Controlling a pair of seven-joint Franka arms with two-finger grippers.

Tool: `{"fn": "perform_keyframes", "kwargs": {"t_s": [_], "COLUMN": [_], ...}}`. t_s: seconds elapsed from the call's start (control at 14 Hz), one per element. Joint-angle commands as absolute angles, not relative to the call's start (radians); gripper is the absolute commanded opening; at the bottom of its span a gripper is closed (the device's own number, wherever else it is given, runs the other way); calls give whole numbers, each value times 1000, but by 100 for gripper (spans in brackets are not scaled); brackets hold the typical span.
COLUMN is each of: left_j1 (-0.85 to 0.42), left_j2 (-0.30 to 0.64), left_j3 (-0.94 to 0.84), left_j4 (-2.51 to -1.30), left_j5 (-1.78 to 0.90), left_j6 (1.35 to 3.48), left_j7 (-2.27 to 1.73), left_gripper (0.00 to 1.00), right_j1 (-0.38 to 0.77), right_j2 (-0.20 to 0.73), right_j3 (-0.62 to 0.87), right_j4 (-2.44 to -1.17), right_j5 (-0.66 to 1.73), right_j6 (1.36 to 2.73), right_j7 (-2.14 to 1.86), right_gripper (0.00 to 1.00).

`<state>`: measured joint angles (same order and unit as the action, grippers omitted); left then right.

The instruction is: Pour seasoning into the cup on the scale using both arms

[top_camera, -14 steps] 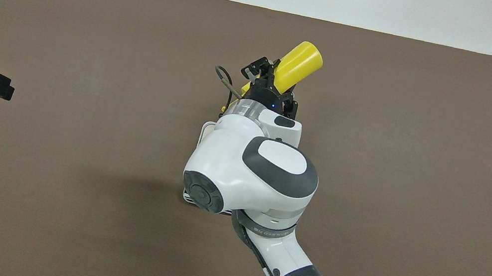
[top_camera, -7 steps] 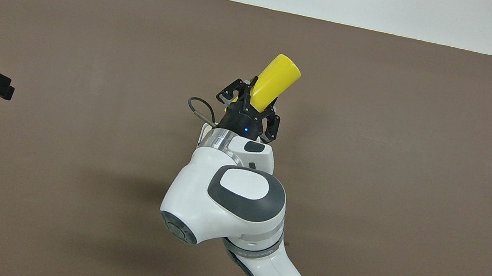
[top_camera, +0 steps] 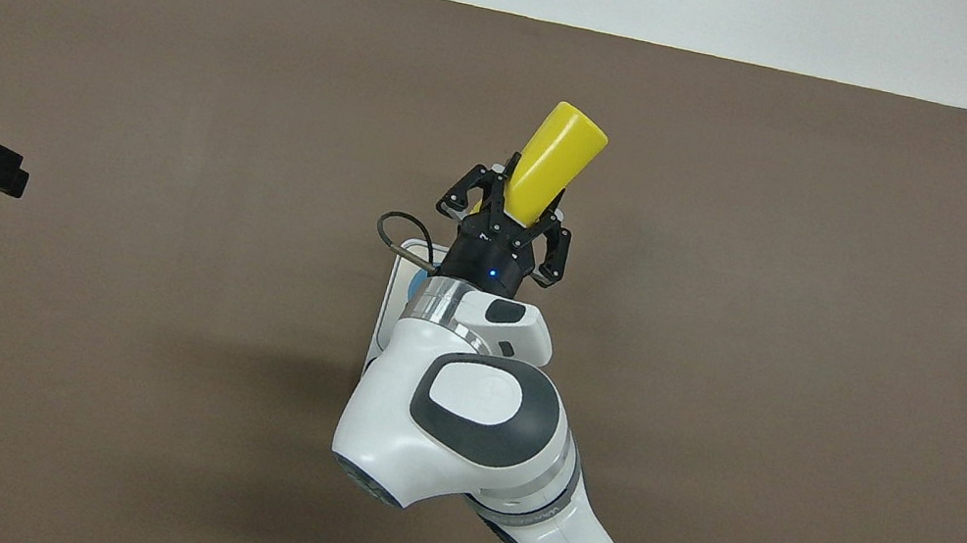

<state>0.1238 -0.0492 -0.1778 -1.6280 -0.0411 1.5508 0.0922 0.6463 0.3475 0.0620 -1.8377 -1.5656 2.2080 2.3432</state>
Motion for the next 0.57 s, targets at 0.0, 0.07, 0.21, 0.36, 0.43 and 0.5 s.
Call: {"fn": "perform_keyframes", "kwargs": {"t_s": [0.0, 0.07, 0.21, 0.36, 0.43, 0.5], "left_j1": [137, 137, 137, 137, 137, 137], "left_j2": [-72, -72, -72, -72, -72, -72], "left_j3": [-184, -184, -184, -184, -184, -184], "left_j4": [-1646, -1646, -1647, -1647, -1647, -1646], "left_j5": [-26, -26, -26, -26, -26, -26], "left_j6": [1540, 1540, 1540, 1540, 1540, 1540], "left_j7": [92, 92, 92, 92, 92, 92], "left_gripper": [100, 100, 100, 100, 100, 100], "right_j1": [650, 653, 653, 653, 653, 652], "right_j2": [313, 313, 313, 314, 314, 316], "right_j3": [63, 63, 63, 63, 63, 63], "right_j4": [-1882, -1884, -1884, -1884, -1882, -1879], "right_j5": [-1649, -1651, -1663, -1666, -1666, -1664], "right_j6": [2183, 2183, 2184, 2187, 2187, 2190], "right_j7": [2419, 2421, 2430, 2447, 2451, 2459], "right_gripper": [0, 0, 0, 0, 0, 0]}}
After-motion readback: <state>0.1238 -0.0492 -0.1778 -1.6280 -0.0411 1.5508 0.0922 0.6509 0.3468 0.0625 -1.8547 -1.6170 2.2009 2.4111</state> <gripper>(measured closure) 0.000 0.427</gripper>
